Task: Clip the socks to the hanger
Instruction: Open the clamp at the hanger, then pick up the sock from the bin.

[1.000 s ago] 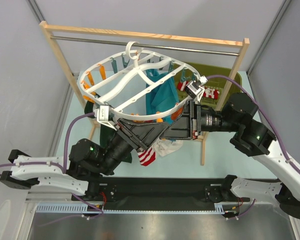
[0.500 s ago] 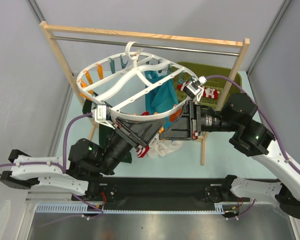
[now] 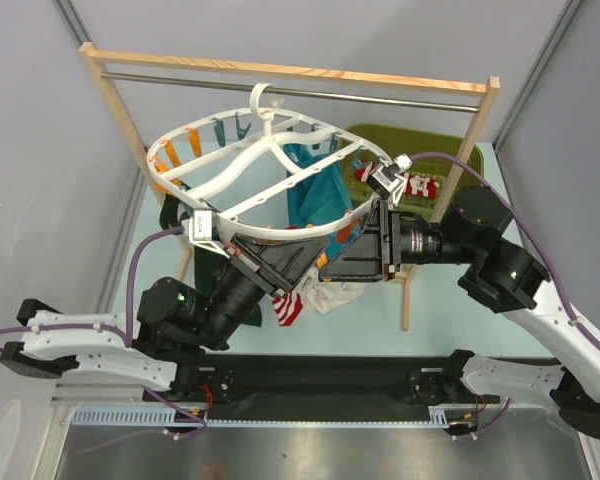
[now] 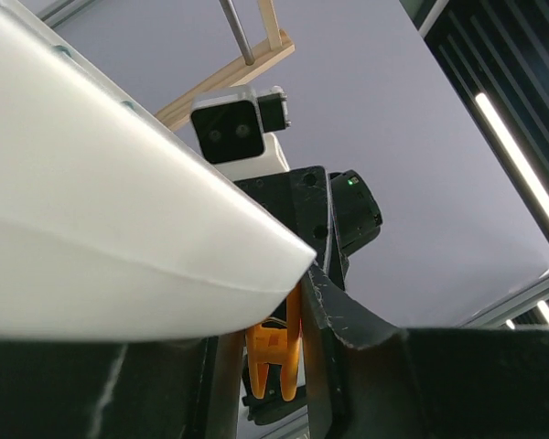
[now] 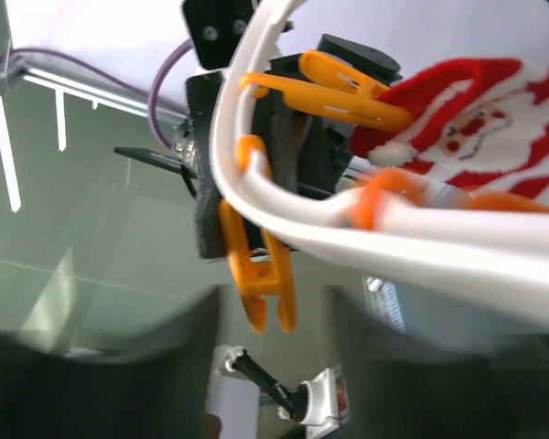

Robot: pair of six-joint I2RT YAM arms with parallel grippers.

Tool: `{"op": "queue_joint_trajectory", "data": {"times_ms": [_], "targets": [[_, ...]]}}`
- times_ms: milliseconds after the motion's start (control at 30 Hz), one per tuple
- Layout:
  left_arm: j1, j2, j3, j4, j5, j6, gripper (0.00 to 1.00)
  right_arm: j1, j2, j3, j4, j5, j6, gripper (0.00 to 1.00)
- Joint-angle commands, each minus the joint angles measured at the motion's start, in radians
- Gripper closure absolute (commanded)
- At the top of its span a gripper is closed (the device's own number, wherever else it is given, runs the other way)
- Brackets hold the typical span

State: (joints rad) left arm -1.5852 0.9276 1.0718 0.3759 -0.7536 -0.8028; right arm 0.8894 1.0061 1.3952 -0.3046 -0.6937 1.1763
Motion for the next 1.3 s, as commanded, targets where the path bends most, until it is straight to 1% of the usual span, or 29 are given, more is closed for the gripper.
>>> {"op": "queue_joint_trajectory", "data": {"times_ms": [0, 33, 67, 267, 333, 367, 400, 433, 467, 500, 567, 600, 633, 667, 700, 733, 767, 833, 867, 933, 967, 1000, 1033, 1067, 1133, 1167, 1200, 1233, 1267], "targets": [[-0.006, -0.012, 0.037, 0.000, 0.013, 0.016, 1.00, -0.009, -0.015, 0.011, -0.042, 0.000, -0.029, 0.36], [-0.006, -0.013, 0.040, -0.009, 0.013, 0.016, 1.00, -0.013, -0.023, 0.016, -0.065, 0.020, -0.038, 0.23], [-0.007, -0.012, 0.042, -0.012, 0.014, 0.014, 1.00, -0.017, -0.026, 0.024, -0.076, 0.031, -0.064, 0.01], [-0.007, -0.015, 0.045, -0.061, 0.000, -0.018, 1.00, -0.043, -0.081, 0.030, -0.158, 0.117, -0.142, 0.00], [-0.007, -0.015, 0.050, -0.074, -0.001, -0.029, 1.00, -0.046, -0.099, 0.051, -0.234, 0.198, -0.214, 0.00], [-0.006, -0.016, 0.050, -0.084, 0.000, -0.038, 1.00, -0.046, -0.116, 0.076, -0.299, 0.259, -0.284, 0.00], [-0.006, -0.015, 0.048, -0.084, -0.001, -0.038, 1.00, -0.046, -0.124, 0.076, -0.300, 0.296, -0.318, 0.00], [-0.006, -0.016, 0.045, -0.084, 0.000, -0.041, 1.00, -0.046, -0.133, 0.091, -0.367, 0.328, -0.346, 0.00], [-0.006, -0.016, 0.043, -0.088, 0.002, -0.045, 1.00, -0.046, -0.144, 0.093, -0.392, 0.354, -0.380, 0.00], [-0.006, -0.018, 0.042, -0.095, 0.002, -0.050, 1.00, -0.046, -0.162, 0.096, -0.421, 0.423, -0.407, 0.00], [-0.006, -0.022, 0.034, -0.103, -0.003, -0.061, 1.00, -0.044, -0.179, 0.113, -0.536, 0.514, -0.467, 0.00], [-0.007, -0.032, 0.031, -0.109, -0.007, -0.067, 1.00, -0.046, -0.196, 0.116, -0.569, 0.610, -0.481, 0.00], [-0.006, -0.038, 0.021, -0.112, -0.012, -0.073, 1.00, -0.046, -0.208, 0.116, -0.631, 0.659, -0.501, 0.00], [-0.006, -0.041, 0.016, -0.112, -0.018, -0.078, 1.00, -0.046, -0.222, 0.108, -0.661, 0.712, -0.500, 0.00], [-0.006, -0.050, 0.014, -0.120, -0.018, -0.087, 1.00, -0.046, -0.236, 0.102, -0.692, 0.835, -0.489, 0.00], [-0.006, -0.052, 0.011, -0.127, -0.021, -0.088, 1.00, -0.046, -0.269, 0.093, -0.744, 0.890, -0.460, 0.01], [-0.006, -0.056, 0.010, -0.132, -0.021, -0.090, 1.00, -0.046, -0.288, 0.055, -0.757, 0.937, -0.451, 0.13], [-0.006, -0.064, 0.008, -0.146, -0.024, -0.098, 1.00, -0.046, -0.366, -0.001, -0.760, 0.994, -0.426, 0.24], [-0.006, -0.067, 0.010, -0.152, -0.026, -0.098, 1.00, -0.044, -0.395, -0.025, -0.769, 1.011, -0.397, 0.36], [-0.006, -0.076, 0.010, -0.166, -0.027, -0.099, 1.00, -0.044, -0.461, -0.068, -0.849, 1.129, -0.330, 0.47], [-0.007, -0.079, 0.008, -0.170, -0.024, -0.102, 1.00, -0.044, -0.475, -0.081, -0.885, 1.237, -0.248, 0.57], [-0.006, -0.081, 0.007, -0.173, -0.024, -0.111, 1.00, -0.043, -0.483, -0.082, -0.925, 1.293, -0.198, 0.65], [-0.006, -0.084, 0.001, -0.172, -0.023, -0.113, 1.00, -0.040, -0.485, -0.082, -1.000, 1.341, -0.163, 0.76], [-0.006, -0.085, -0.003, -0.169, -0.023, -0.113, 1.00, -0.037, -0.465, -0.085, -1.022, 1.379, -0.141, 0.81], [-0.004, -0.090, -0.006, -0.167, -0.030, -0.111, 1.00, -0.033, -0.425, -0.104, -1.031, 1.451, -0.158, 0.80], [-0.004, -0.093, -0.007, -0.169, -0.038, -0.108, 1.00, -0.033, -0.367, -0.104, -1.030, 1.474, -0.171, 0.73], [-0.004, -0.096, -0.010, -0.170, -0.050, -0.110, 1.00, -0.033, -0.333, -0.098, -1.068, 1.538, -0.179, 0.70], [-0.004, -0.098, -0.015, -0.163, -0.053, -0.102, 1.00, -0.035, -0.302, -0.075, -1.120, 1.589, -0.125, 0.67], [-0.002, -0.102, -0.015, -0.161, -0.056, -0.099, 1.00, -0.038, -0.240, -0.062, -1.175, 1.690, -0.063, 0.62]]}}
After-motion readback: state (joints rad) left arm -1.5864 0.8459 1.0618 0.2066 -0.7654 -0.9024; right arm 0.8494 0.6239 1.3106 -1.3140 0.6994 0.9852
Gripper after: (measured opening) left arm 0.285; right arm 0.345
